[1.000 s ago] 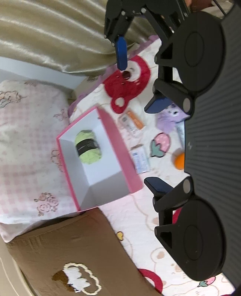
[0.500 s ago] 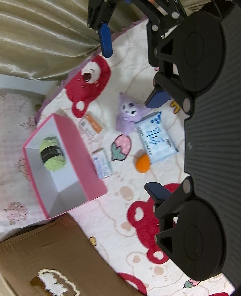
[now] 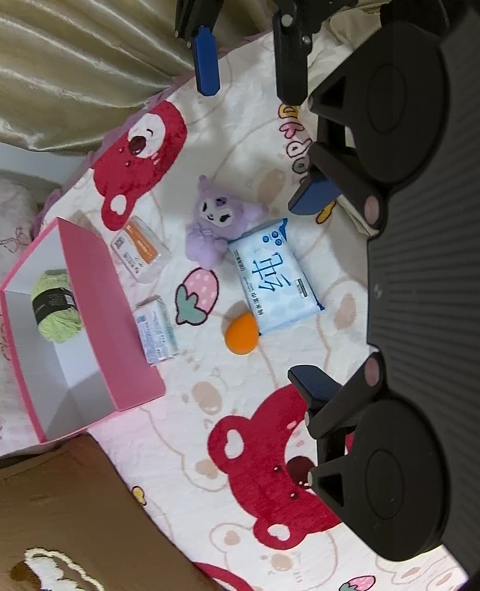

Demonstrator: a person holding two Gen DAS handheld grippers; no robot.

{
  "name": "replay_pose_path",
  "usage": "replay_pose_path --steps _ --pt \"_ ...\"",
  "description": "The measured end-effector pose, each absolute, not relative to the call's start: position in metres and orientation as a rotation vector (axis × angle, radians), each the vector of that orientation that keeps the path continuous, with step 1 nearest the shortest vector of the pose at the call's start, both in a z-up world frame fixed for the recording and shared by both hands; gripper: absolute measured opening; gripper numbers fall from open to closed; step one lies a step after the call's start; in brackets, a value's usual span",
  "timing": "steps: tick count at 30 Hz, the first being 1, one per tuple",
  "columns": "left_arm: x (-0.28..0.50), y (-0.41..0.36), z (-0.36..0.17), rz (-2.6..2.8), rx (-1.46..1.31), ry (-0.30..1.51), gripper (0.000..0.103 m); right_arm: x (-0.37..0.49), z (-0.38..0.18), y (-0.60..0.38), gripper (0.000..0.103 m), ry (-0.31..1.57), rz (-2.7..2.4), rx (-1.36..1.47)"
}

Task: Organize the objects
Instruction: 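Move the left gripper to the blue wet-wipes pack and grasp it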

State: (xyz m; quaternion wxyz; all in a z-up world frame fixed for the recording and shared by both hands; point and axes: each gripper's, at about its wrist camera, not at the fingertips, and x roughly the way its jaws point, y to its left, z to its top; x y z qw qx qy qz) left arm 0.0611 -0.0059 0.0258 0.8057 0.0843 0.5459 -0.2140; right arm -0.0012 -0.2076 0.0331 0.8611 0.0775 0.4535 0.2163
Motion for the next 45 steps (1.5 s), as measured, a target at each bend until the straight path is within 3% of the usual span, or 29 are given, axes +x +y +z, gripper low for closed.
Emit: replay_pose_path --steps 20,25,27,33,35,37,38,40,41,45 --pt "0.099 0.011 -0.084 -0.457 0.012 1.210 0.085 0.048 -0.078 -0.194 0.089 1.186 0.410 0.378" --pt "0.106 0.018 -0.105 -0.450 -0.035 1.202 0.079 0.058 -0.110 -0.195 0.077 1.247 0.395 0.433" --pt "0.108 0.017 -0.110 -0.442 -0.035 1.200 0.078 0.063 -0.122 -0.195 0.061 1.279 0.405 0.465" --pt "0.112 0.017 -0.118 -0.406 -0.052 1.198 0.078 0.067 -0.135 -0.197 0.060 1.264 0.335 0.440" --pt "0.114 0.017 -0.121 -0.420 -0.070 1.210 0.071 0.069 -0.136 -0.200 0.060 1.243 0.346 0.452" --pt "0.116 0.016 -0.126 -0.441 -0.081 1.231 0.052 0.072 -0.138 -0.201 0.060 1.222 0.350 0.446" --pt "0.118 0.016 -0.129 -0.448 -0.089 1.243 0.049 0.073 -0.140 -0.200 0.060 1.208 0.342 0.437" --pt "0.122 0.019 -0.135 -0.459 -0.136 1.269 0.045 0.075 -0.143 -0.198 0.055 1.194 0.338 0.423" --pt "0.123 0.020 -0.137 -0.463 -0.155 1.275 0.045 0.075 -0.145 -0.195 0.046 1.193 0.346 0.407" --pt "0.126 0.022 -0.143 -0.472 -0.195 1.301 0.047 0.071 -0.143 -0.190 0.039 1.182 0.348 0.349"
